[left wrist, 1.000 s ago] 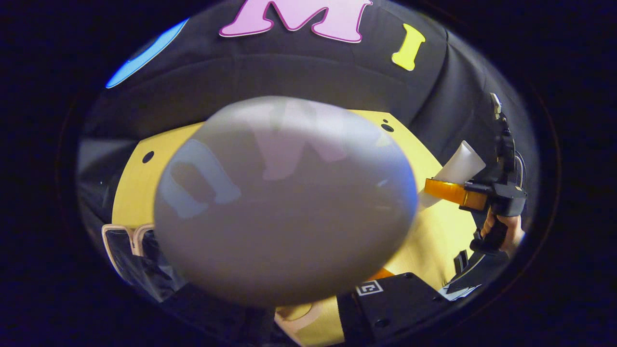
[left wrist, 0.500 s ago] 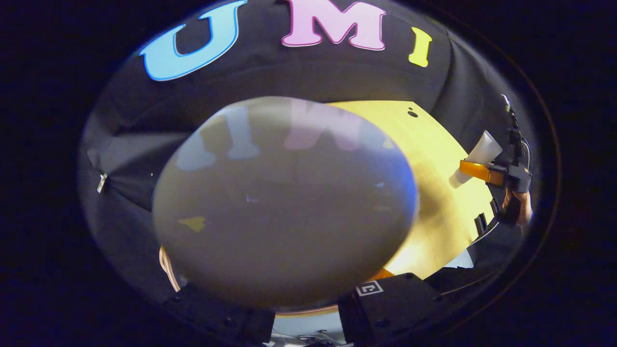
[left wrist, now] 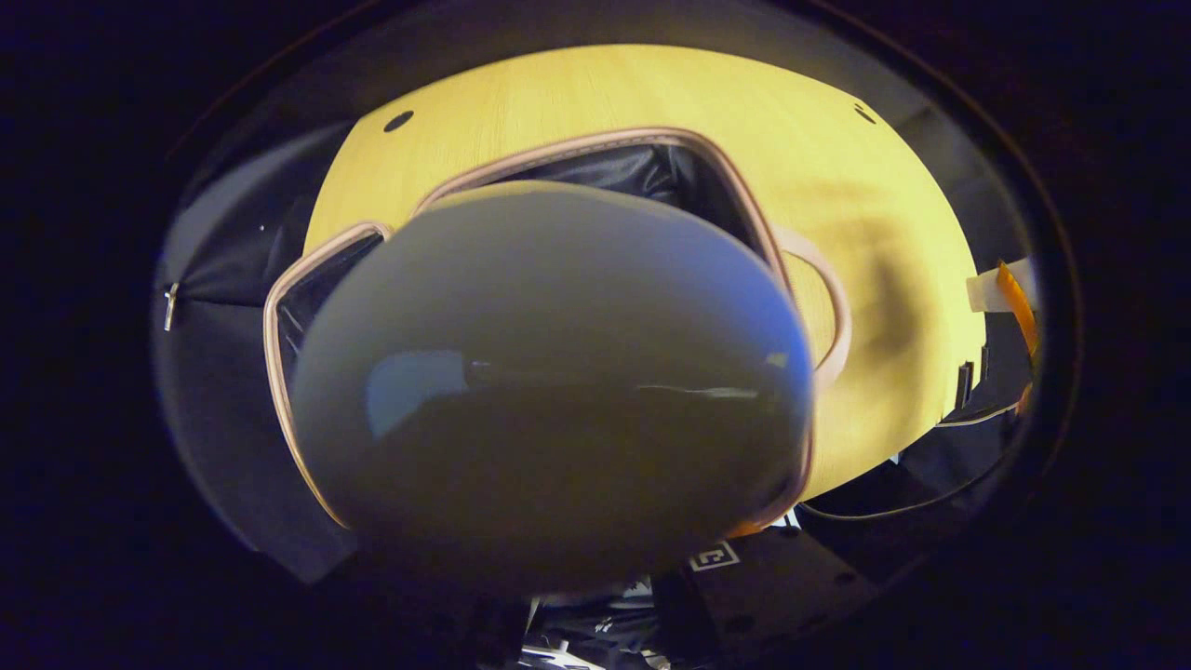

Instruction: First open the suitcase, pack the skin care products into it, and then close the suitcase.

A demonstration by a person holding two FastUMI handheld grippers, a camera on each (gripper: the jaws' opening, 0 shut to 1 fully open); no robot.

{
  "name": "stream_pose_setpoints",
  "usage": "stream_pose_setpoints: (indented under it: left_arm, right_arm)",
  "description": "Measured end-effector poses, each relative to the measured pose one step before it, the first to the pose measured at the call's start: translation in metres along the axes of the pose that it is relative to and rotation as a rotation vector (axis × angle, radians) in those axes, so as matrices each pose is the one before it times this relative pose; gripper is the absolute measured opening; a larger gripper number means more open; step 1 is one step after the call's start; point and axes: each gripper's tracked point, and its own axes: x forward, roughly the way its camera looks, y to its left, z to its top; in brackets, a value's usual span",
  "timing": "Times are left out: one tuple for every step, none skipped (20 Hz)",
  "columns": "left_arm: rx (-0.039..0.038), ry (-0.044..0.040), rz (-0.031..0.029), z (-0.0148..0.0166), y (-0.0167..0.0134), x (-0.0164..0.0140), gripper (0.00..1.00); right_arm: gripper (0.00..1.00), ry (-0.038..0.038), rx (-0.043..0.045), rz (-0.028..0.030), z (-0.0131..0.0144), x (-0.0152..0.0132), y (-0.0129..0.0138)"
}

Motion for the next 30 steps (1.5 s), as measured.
stream_pose_setpoints:
  left_arm:
    - [0.02098,0.03728,0.03601,-0.00112,0.00594,0.00772,0.56]
    - [0.00080,0.03779,0.02783,-0.00259,0.00515,0.00810,0.57]
    - [-0.01367,0.04112,0.00250,-0.00221,0.00097,0.00826,0.57]
    - [-0.03715,0.03189,-0.00869,-0.00121,0.00216,0.00842,0.57]
    - [-0.02824,0.02614,-0.00498,0.00020,0.00044,0.00689,0.58]
    - [-0.01363,0.01642,0.00723,0.00263,0.00222,0.00670,0.58]
    - [-0.01440,0.00946,0.01165,0.00107,0.00163,0.00486,0.58]
    - [-0.00533,0.01283,0.00557,-0.00044,0.00131,0.00455,0.59]
    - [-0.00171,0.01383,-0.00822,-0.00062,-0.00100,0.00403,0.59]
    - [0.00337,0.00644,-0.02409,-0.00137,-0.00293,0.00307,0.59]
    - [0.00721,-0.00666,-0.02103,0.00109,-0.00163,-0.00205,0.61]
    - [-0.00251,-0.00228,0.00368,-0.00032,0.00189,0.00112,0.63]
    - [-0.00242,-0.01597,0.00242,0.00183,0.00123,-0.00139,0.65]
    - [0.00530,-0.01623,0.00552,0.00021,0.00409,-0.00096,0.65]
    - [0.00565,-0.01877,0.00862,0.00105,0.00294,-0.00194,0.66]
    - [0.00554,-0.02115,0.00726,0.00078,0.00116,-0.00220,0.66]
    - [0.01131,-0.02291,0.00313,0.00082,-0.00012,-0.00190,0.68]
    - [0.02209,-0.02725,-0.00539,-0.00070,0.00027,-0.00493,0.69]
    - [0.03377,-0.05121,-0.00851,0.00619,0.00029,-0.00571,0.69]
    - [0.04869,-0.06434,-0.00570,0.00777,0.00185,-0.00697,0.69]
    - [0.05197,-0.06811,0.00596,0.00767,0.00210,-0.01058,0.69]
    - [0.03848,-0.07300,0.00930,0.00804,0.00504,-0.01094,0.69]
    - [0.02078,-0.07551,0.00169,0.00993,0.00315,-0.01335,0.69]
    - [-0.00196,-0.06728,-0.00095,0.00898,0.00335,-0.01566,0.69]
    - [-0.01536,-0.05716,-0.00251,0.00683,0.00491,-0.01428,0.69]
    - [-0.01650,-0.05102,-0.00307,0.00210,0.00617,-0.01582,0.69]
    - [-0.01679,-0.04335,0.00370,0.00290,0.00692,-0.01229,0.67]
    - [-0.01491,-0.03462,0.00956,-0.00114,0.01041,-0.00985,0.67]
    - [-0.01859,-0.03053,0.01315,-0.00186,0.01322,-0.00664,0.67]
    - [-0.02514,-0.02512,0.00842,-0.00623,0.01080,-0.00662,0.67]
  right_arm:
    - [0.35,0.00250,0.00100,-0.00234,-0.00392,-0.00330,-0.00246]
    - [0.35,0.00208,0.00260,-0.00125,-0.00392,-0.00337,-0.00262]
    - [0.35,-0.00008,0.00267,-0.00214,-0.00278,-0.00386,-0.00304]
    - [0.35,0.00144,0.00072,-0.00532,-0.00260,-0.00323,-0.00404]
    - [0.35,0.00406,-0.00386,-0.00613,-0.00386,-0.00199,-0.00338]
    - [0.35,-0.00152,-0.01106,-0.00283,-0.00214,-0.00257,-0.00287]
    - [0.35,0.00307,-0.01820,-0.00160,-0.00276,-0.00282,-0.00163]
    - [0.35,0.00617,-0.02021,0.00003,-0.00333,-0.00159,-0.00123]
    - [0.35,0.00444,-0.01563,0.00036,-0.00326,-0.00233,-0.00041]
    - [0.35,0.00396,-0.00849,0.00361,-0.00183,-0.00053,-0.00022]
    - [0.35,0.00253,-0.00337,0.00278,-0.00054,0.00028,0.00109]
    - [0.35,0.00238,-0.00245,0.00301,0.00006,-0.00021,0.00170]
    - [0.35,-0.00170,-0.00284,0.00265,0.00113,0.00057,0.00208]
    - [0.35,0.00091,-0.00368,0.00422,0.00064,0.00098,0.00278]
    - [0.35,0.00213,-0.00519,0.00659,0.00097,0.00070,0.00503]
    - [0.35,-0.00043,-0.00998,0.00802,0.00135,0.00002,0.00534]
    - [0.35,-0.00039,-0.01247,0.00960,0.00212,0.00104,0.00563]
    - [0.27,0.00161,-0.00960,0.01451,0.00219,0.00067,0.00709]
    - [0.35,-0.00237,-0.00384,0.02290,0.00164,0.00143,0.00820]
    - [0.35,0.00434,0.00582,0.02946,0.00107,0.00368,0.00887]
    - [0.35,0.01290,0.02016,0.02524,-0.00137,0.00463,0.00812]
    - [0.35,0.00885,0.02394,0.02010,0.00105,0.00335,0.00850]
    - [0.27,0.00369,0.01782,0.02005,0.00476,0.00473,0.00909]
    - [0.35,0.00257,0.00611,0.01770,0.00615,0.00515,0.01030]
    - [0.35,-0.00365,-0.00347,0.01572,0.00664,0.00410,0.01184]
    - [0.35,-0.00517,-0.00488,0.02349,0.00751,0.00641,0.01311]
    - [0.35,-0.00092,0.00085,0.02669,0.00451,0.00775,0.01400]
    - [0.35,0.00833,0.00853,0.03065,0.00308,0.00743,0.01618]
    - [0.35,0.01450,0.01142,0.03440,0.00098,0.00804,0.01860]
    - [0.35,0.01809,0.01126,0.03492,0.00091,0.00919,0.01852]
